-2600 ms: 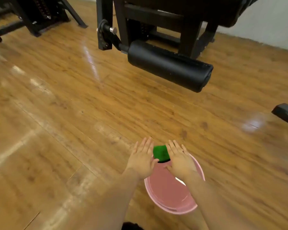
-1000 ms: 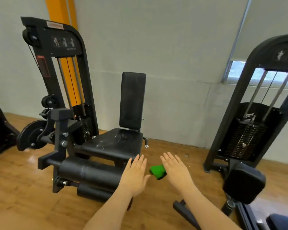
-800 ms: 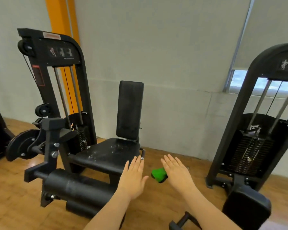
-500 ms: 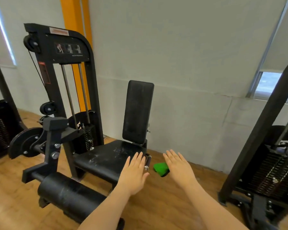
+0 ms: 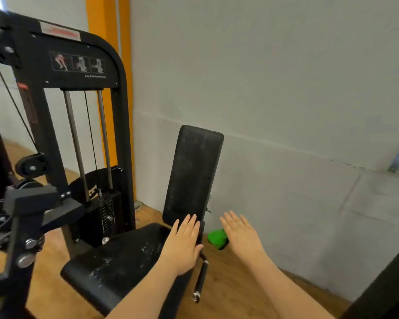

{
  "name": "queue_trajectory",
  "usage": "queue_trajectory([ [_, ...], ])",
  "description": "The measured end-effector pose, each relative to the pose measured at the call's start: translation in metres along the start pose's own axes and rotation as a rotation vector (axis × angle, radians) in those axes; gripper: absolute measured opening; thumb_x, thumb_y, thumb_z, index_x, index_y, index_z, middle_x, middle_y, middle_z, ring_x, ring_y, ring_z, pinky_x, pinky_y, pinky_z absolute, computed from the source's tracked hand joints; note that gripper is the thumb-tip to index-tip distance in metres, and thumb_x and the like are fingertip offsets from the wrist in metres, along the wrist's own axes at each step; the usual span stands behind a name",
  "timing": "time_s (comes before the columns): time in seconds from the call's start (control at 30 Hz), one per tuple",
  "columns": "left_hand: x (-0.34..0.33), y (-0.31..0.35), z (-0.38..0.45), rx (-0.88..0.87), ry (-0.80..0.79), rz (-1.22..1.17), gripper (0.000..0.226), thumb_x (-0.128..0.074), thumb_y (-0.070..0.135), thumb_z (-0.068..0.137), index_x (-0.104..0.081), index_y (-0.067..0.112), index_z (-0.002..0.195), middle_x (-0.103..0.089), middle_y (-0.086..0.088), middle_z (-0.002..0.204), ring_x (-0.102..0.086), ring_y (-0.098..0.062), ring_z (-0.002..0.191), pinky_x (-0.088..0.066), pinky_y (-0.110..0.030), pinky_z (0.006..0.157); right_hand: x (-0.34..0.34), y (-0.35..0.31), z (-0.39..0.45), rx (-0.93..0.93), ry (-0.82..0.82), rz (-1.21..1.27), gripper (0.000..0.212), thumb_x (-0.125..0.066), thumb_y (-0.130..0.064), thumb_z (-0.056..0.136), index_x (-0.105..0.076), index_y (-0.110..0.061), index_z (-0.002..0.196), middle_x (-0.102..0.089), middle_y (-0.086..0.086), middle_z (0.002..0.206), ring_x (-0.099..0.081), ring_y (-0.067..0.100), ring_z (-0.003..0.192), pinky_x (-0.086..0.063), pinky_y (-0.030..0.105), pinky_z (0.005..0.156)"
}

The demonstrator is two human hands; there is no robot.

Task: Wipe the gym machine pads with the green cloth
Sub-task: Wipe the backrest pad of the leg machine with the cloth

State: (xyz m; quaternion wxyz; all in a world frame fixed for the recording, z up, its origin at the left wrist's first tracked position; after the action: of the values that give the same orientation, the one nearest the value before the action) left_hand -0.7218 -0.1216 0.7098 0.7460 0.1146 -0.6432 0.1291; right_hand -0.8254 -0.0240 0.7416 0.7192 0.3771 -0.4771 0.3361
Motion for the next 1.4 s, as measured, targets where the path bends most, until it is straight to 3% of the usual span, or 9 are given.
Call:
queue_trajectory([
  [0.23, -0.011, -0.059, 0.119, 0.089, 0.036, 0.026, 0.065, -0.025, 0.043, 0.104, 0.002, 0.013, 0.154, 0.009, -0.005, 0.162, 0.015, -0.019, 0.147, 0.015, -0.035, 0.11, -0.042, 0.072, 0.136, 0.028, 0.022, -0.003, 0.053, -0.072, 0.0, 0.06, -0.067, -0.005, 0.113, -0.066, 0.014, 0.116, -0.059, 0.025, 0.113, -0.05, 0.041, 0.089],
  [0.37, -0.015, -0.091, 0.2, 0.217, 0.055, 0.065, 0.064, -0.022, 0.044, 0.104, 0.002, 0.011, 0.154, 0.009, -0.007, 0.162, 0.013, -0.022, 0.148, 0.014, -0.036, 0.111, -0.05, 0.114, 0.227, 0.063, 0.029, -0.037, 0.064, -0.051, -0.004, 0.089, -0.023, -0.003, 0.146, -0.023, 0.018, 0.152, -0.018, 0.028, 0.143, -0.017, 0.04, 0.115],
  [0.5, -0.005, -0.094, 0.288, 0.26, 0.103, 0.014, 0.064, -0.023, 0.043, 0.104, 0.002, 0.012, 0.154, 0.009, -0.005, 0.162, 0.014, -0.02, 0.148, 0.013, -0.035, 0.113, -0.04, 0.156, 0.315, 0.093, 0.193, -0.006, 0.068, -0.076, -0.006, 0.069, -0.049, 0.004, 0.131, -0.049, 0.024, 0.134, -0.05, 0.031, 0.124, -0.04, 0.043, 0.101],
  [0.63, -0.007, -0.1, 0.352, 0.287, 0.154, -0.03, 0.063, -0.024, 0.044, 0.104, 0.001, 0.016, 0.155, 0.009, -0.002, 0.162, 0.016, -0.017, 0.147, 0.016, -0.033, 0.111, -0.032, 0.185, 0.397, 0.106, 0.245, -0.002, 0.054, -0.029, -0.004, 0.098, -0.01, -0.001, 0.148, -0.012, 0.019, 0.155, -0.013, 0.029, 0.143, -0.007, 0.038, 0.116],
  [0.97, -0.025, -0.155, 0.442, 0.276, 0.142, -0.028, 0.063, -0.024, 0.044, 0.104, 0.0, 0.016, 0.155, 0.007, -0.002, 0.163, 0.015, -0.016, 0.147, 0.015, -0.033, 0.112, -0.129, 0.19, 0.483, 0.145, 0.137, -0.038, 0.072, -0.064, -0.015, 0.08, -0.032, -0.005, 0.143, -0.025, 0.016, 0.151, -0.024, 0.028, 0.141, -0.008, 0.039, 0.113],
  [1.07, -0.016, -0.177, 0.475, 0.268, 0.174, -0.03, 0.064, -0.024, 0.044, 0.104, -0.001, 0.014, 0.155, 0.007, -0.004, 0.162, 0.012, -0.018, 0.148, 0.014, -0.033, 0.112, -0.135, 0.185, 0.485, 0.116, 0.192, 0.017, 0.087, -0.073, -0.037, 0.058, -0.047, -0.001, 0.134, -0.043, 0.017, 0.142, -0.04, 0.03, 0.132, -0.021, 0.043, 0.112],
  [1.17, -0.013, -0.194, 0.507, 0.252, 0.213, -0.026, 0.068, -0.008, 0.052, 0.099, -0.001, 0.012, 0.155, 0.007, -0.005, 0.162, 0.018, -0.016, 0.145, 0.016, -0.032, 0.111, -0.138, 0.185, 0.491, 0.11, 0.267, 0.052, 0.102, -0.073, -0.061, 0.058, -0.044, 0.001, 0.134, -0.046, 0.019, 0.139, -0.04, 0.032, 0.132, -0.011, 0.043, 0.114],
  [1.3, -0.019, -0.205, 0.534, 0.221, 0.237, -0.055, 0.09, 0.013, 0.059, 0.078, 0.001, 0.012, 0.154, 0.007, -0.005, 0.162, 0.023, -0.013, 0.139, 0.016, -0.031, 0.111, -0.133, 0.194, 0.501, 0.205, 0.4, 0.082, 0.075, -0.088, -0.026, 0.05, -0.063, -0.004, 0.117, -0.061, 0.014, 0.123, -0.057, 0.03, 0.116, -0.012, 0.039, 0.111],
  [1.4, -0.015, -0.216, 0.551, 0.236, 0.266, -0.074, 0.088, 0.011, 0.061, 0.079, 0.006, 0.013, 0.153, 0.012, -0.003, 0.161, 0.023, -0.014, 0.141, 0.016, -0.031, 0.113, -0.108, 0.221, 0.515, 0.285, 0.629, 0.327, 0.047, -0.057, -0.005, 0.064, -0.06, -0.008, 0.111, -0.066, 0.014, 0.111, -0.059, 0.029, 0.107, -0.028, 0.036, 0.101],
])
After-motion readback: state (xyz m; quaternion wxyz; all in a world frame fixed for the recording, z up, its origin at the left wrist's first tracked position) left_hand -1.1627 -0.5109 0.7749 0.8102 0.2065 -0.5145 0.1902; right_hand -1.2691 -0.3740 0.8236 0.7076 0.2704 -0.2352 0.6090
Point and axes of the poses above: each hand's wrist, its own z-axis towards the middle knuckle, its own x-axis out of the back of the hand, y = z × x, the point moved 6 cm from there along z, towards the middle knuckle
